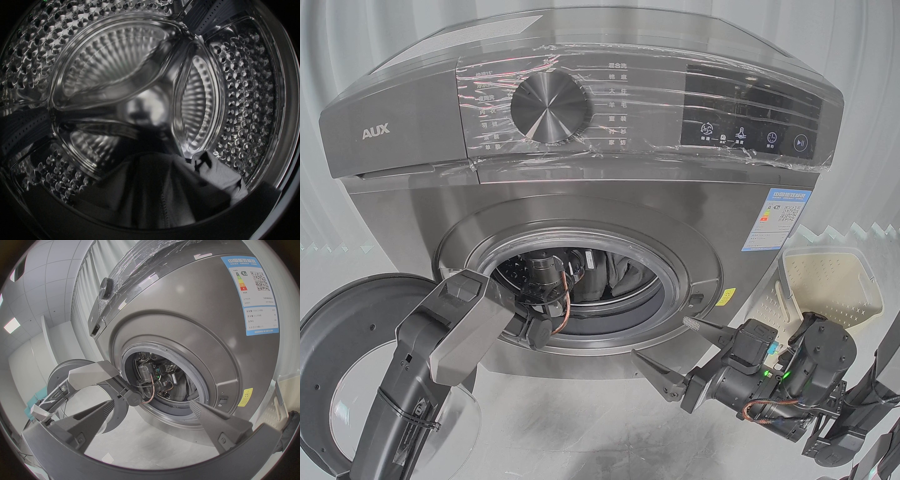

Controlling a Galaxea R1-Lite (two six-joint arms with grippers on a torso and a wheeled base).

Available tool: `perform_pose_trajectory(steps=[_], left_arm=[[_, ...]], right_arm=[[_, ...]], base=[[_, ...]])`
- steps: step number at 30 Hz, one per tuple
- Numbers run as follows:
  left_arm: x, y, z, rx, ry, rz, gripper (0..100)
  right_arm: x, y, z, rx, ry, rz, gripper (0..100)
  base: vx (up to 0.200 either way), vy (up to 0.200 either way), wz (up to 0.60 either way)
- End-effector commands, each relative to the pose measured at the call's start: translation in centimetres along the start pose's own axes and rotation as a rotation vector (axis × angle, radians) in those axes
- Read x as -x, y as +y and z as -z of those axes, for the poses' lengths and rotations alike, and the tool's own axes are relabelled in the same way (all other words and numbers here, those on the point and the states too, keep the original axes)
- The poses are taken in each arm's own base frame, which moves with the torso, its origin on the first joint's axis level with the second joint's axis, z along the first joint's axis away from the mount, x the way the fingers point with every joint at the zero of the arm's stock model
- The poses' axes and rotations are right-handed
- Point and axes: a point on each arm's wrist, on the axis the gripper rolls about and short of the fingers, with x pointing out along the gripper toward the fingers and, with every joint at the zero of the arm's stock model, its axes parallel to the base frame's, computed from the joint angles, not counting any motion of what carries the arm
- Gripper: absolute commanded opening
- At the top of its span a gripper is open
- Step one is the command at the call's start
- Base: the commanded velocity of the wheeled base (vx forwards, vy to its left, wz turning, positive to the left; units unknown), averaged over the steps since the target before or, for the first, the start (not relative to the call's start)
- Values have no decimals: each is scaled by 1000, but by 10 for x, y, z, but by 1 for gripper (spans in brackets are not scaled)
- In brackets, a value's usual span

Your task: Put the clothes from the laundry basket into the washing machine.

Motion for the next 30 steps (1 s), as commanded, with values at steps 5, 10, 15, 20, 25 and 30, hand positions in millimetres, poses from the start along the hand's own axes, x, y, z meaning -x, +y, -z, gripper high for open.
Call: perform_pose_trajectory(steps=[5, 10, 15, 20, 25, 30], left_arm=[[41, -21, 19, -36, 189, 58, 100], [50, -25, 31, -47, 236, 72, 100], [50, -19, 49, -71, 284, 60, 100], [40, -13, 52, -75, 254, 39, 0], [15, -6, 37, -43, 138, 3, 0], [-1, 0, 24, -13, 50, -29, 0]], right_arm=[[0, 0, -1, -1, -3, 1, 100], [0, 0, -1, -1, -2, -2, 100], [0, 0, -2, 0, -7, -3, 100], [0, 0, -2, 0, -7, -3, 100], [0, 1, -2, 0, -11, -3, 100], [0, 1, -3, -1, -13, -4, 100]], base=[[0, 0, 0], [0, 0, 0], [0, 0, 0], [0, 0, 0], [0, 0, 0], [0, 0, 0]])
